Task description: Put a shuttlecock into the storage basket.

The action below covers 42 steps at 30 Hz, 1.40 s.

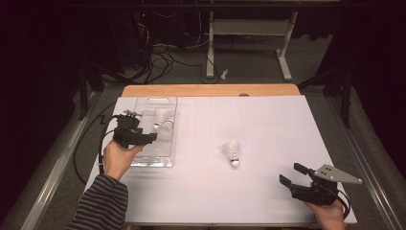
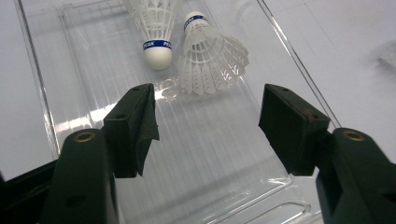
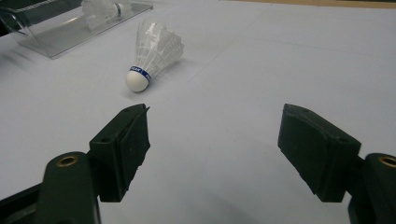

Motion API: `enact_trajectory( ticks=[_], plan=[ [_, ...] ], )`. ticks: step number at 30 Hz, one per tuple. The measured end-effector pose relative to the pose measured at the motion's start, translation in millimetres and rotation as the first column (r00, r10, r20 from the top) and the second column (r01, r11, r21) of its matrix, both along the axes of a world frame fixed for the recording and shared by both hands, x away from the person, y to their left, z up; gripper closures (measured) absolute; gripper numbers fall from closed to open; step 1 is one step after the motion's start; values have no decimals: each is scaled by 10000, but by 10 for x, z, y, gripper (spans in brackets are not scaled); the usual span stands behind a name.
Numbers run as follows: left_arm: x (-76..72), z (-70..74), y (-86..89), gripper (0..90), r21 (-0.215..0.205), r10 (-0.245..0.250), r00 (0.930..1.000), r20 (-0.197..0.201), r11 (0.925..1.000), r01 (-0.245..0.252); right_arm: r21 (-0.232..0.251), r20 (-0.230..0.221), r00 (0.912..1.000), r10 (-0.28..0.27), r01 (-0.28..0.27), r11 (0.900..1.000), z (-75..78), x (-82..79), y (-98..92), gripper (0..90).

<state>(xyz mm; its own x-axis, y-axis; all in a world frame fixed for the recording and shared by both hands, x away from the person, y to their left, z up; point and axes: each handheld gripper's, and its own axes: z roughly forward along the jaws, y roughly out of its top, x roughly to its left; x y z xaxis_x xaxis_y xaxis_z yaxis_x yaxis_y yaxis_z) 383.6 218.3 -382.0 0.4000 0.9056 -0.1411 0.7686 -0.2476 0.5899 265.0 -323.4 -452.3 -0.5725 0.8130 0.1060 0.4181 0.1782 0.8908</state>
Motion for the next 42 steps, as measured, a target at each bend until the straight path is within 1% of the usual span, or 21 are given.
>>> enact_trajectory(
  ticks=[13,25,29,35,42],
  plan=[
    [-80,8,-29,374,-92,-227,9996,152,9997,229,9,-7,10000,-4,4,10000,1,-1,-1,254],
    [-169,16,-20,372,-179,-315,9988,368,9993,322,1,4,10000,2,-2,10000,0,0,1,254],
    [-186,9,-24,371,-90,-300,9989,366,9995,303,0,2,10000,0,0,10000,-1,1,0,254],
    [-223,33,-33,385,-166,-383,9984,424,9991,390,6,-11,10000,-5,5,10000,-1,1,0,254],
    [-265,9,-20,384,-357,-444,9981,417,9983,459,12,-19,10000,-2,2,10000,-1,0,-1,254]
  ],
)
